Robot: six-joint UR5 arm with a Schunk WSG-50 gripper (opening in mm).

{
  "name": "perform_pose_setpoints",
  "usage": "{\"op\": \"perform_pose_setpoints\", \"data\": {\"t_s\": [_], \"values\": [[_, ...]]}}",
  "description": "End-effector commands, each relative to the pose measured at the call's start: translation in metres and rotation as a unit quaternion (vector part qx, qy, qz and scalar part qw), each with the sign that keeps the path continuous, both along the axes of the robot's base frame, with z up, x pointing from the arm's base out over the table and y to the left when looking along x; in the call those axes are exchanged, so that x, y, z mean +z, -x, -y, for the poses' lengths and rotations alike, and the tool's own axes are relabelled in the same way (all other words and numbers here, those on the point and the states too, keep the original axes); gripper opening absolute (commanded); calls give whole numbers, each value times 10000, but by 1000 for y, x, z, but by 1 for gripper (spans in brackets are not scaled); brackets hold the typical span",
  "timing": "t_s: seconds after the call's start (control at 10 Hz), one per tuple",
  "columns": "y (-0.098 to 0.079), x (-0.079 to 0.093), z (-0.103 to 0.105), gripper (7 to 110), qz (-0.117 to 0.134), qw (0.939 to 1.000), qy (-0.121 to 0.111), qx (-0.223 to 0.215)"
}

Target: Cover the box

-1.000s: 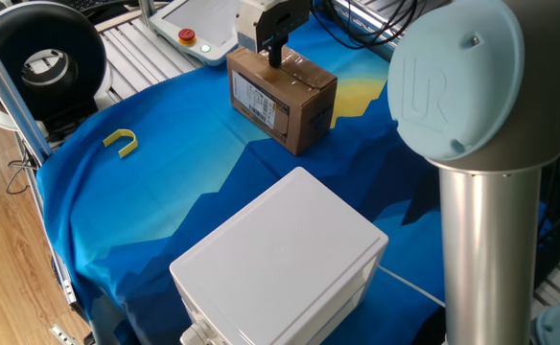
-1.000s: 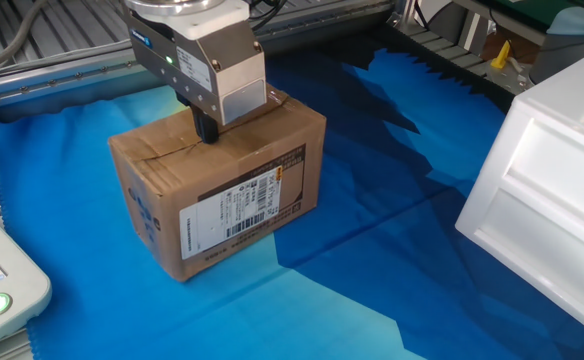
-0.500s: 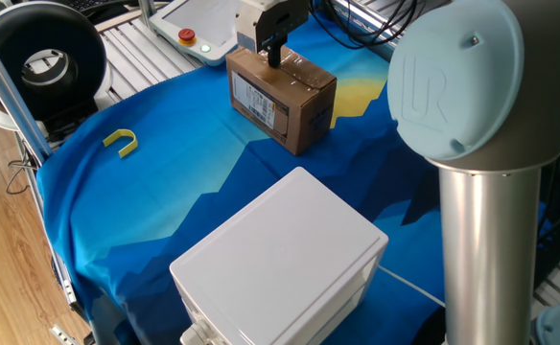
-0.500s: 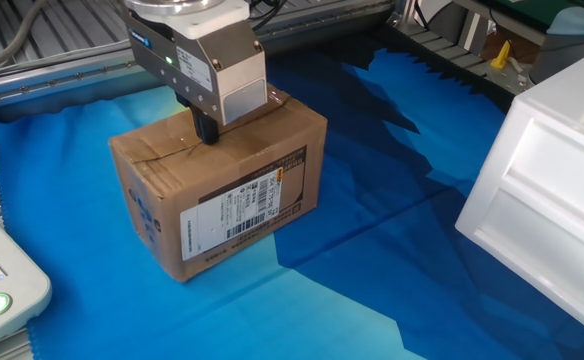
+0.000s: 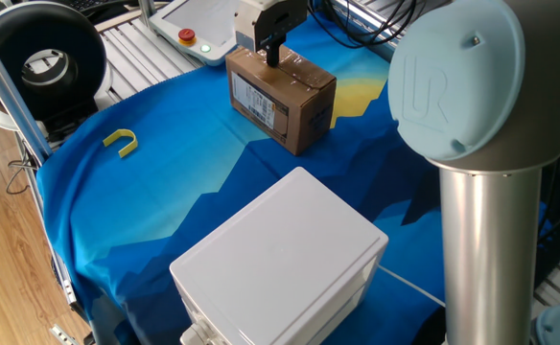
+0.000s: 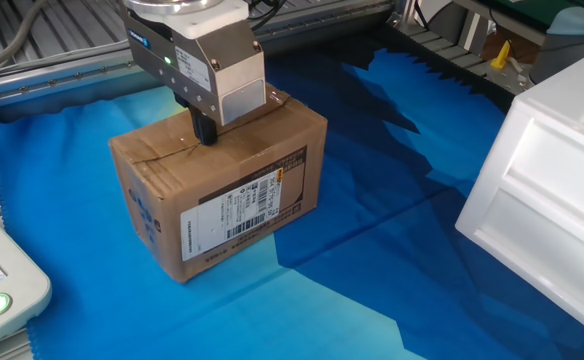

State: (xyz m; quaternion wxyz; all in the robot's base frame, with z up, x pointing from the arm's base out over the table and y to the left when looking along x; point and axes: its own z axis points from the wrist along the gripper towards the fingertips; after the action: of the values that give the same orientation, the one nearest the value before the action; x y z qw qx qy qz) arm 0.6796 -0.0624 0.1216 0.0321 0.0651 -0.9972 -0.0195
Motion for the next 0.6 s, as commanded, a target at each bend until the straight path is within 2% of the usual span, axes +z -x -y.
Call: {"op": "perform_pose_setpoints", "data": {"t_s": [0.0,0.5], "values": [[-2,1,-3,7,34,10000,-67,-17],[-3,2,-2,7,57,10000,-68,-3]]}}
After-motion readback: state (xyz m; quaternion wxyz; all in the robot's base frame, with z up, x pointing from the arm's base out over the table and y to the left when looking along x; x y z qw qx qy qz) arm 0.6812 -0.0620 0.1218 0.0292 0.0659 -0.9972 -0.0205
